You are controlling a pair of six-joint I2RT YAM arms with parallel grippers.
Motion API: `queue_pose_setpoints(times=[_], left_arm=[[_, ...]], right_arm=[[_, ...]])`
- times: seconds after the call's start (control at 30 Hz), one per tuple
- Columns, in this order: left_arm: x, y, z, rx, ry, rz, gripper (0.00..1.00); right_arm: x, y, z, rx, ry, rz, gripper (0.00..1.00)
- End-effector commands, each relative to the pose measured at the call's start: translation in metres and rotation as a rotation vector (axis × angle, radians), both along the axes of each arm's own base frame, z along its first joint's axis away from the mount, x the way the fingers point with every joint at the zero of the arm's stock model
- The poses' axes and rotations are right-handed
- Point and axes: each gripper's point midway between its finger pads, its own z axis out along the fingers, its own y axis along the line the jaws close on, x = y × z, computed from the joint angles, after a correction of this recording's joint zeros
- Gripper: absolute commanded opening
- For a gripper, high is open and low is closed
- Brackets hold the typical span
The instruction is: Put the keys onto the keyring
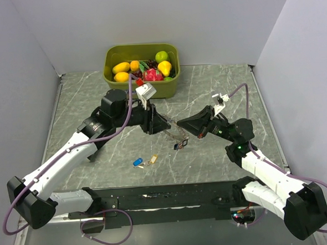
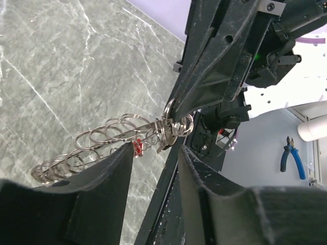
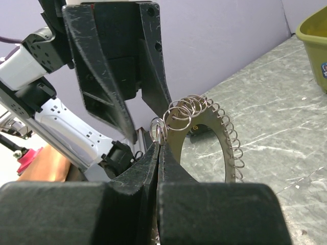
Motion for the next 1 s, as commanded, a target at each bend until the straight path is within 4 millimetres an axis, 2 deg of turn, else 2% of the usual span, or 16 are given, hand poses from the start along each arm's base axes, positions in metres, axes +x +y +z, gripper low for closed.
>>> queue_pose_setpoints(times=[0.0,0.5,0.6,0.63,0.7,0.97], left_arm=[[0.006,0.001,0.018,-0.024,-0.045,0.008,0.44],[0.005,-0.014,0.024,-0.073,-0.045,-0.072,0.30],[0.004,-0.016,0.026,-0.086,-0.046,-0.081,0.22],[0.005,-0.016,0.024,-0.084,-0.044,-0.080,0.13],[0.006,-0.017,0.022,-0.076,-0.037,-0.077,0.02],[0.009,-0.010,0.024,-0.064,-0.084,-0.039,0.01]], right_arm=[[-0.007,-0.003,0.028,0.039,-0.119,-0.002,0.00],[-0.007,-0.001,0.026,0.027,-0.117,0.009,0.00],[-0.006,0.000,0.025,0.025,-0.115,0.014,0.00],[-0.006,0.000,0.025,0.025,-0.115,0.014,0.00],[-0.005,0.001,0.024,0.025,-0.109,0.017,0.00],[-0.004,-0.001,0.026,0.030,-0.112,0.006,0.00]])
